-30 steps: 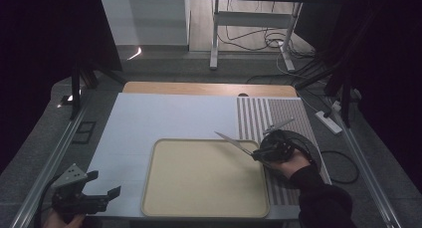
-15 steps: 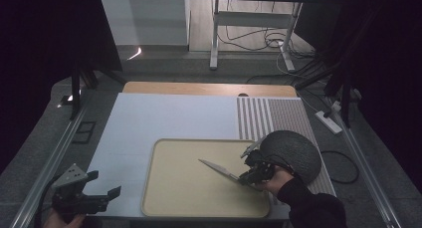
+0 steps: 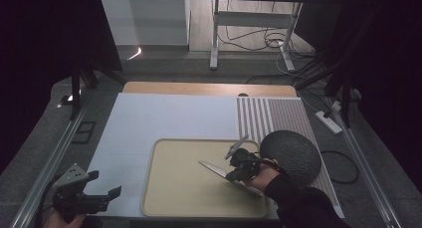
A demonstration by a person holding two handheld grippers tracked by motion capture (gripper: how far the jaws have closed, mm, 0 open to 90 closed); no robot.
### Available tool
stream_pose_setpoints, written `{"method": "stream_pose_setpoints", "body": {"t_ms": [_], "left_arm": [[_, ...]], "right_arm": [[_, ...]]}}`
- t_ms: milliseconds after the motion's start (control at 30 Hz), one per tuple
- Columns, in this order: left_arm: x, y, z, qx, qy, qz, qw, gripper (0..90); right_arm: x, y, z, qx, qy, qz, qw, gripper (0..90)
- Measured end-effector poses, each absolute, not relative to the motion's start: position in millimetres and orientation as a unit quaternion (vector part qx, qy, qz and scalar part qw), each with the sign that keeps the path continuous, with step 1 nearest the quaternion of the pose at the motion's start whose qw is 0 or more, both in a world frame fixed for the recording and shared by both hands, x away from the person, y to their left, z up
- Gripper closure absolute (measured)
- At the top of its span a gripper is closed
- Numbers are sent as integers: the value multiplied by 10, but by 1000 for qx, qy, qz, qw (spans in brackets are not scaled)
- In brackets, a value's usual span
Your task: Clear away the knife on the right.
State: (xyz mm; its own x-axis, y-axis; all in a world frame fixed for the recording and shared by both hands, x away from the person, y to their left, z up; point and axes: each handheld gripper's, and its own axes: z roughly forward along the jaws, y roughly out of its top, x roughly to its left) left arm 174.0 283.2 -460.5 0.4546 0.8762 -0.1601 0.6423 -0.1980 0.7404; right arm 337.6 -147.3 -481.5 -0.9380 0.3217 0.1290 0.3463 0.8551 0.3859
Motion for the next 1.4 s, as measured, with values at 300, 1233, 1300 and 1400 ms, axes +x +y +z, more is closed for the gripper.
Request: {"method": "stream_pose_setpoints", "body": {"t_ms": [300, 1233, 1300, 1400], "left_arm": [[1728, 2833, -4606, 759, 500, 152, 389, 38], [1730, 2818, -4604, 763, 496, 154, 385, 39], [1724, 2825, -4604, 761, 497, 154, 387, 39], [1719, 2827, -4604, 761, 497, 154, 387, 39]], "right_arm": [[3522, -1181, -4987, -158, -971, -181, 14, 900], [3887, -1603, -4956, -237, -954, -176, -52, 900], [3905, -1614, -4943, -249, -953, -164, -50, 900], [3928, -1676, -4928, -265, -951, -151, -46, 900]]}}
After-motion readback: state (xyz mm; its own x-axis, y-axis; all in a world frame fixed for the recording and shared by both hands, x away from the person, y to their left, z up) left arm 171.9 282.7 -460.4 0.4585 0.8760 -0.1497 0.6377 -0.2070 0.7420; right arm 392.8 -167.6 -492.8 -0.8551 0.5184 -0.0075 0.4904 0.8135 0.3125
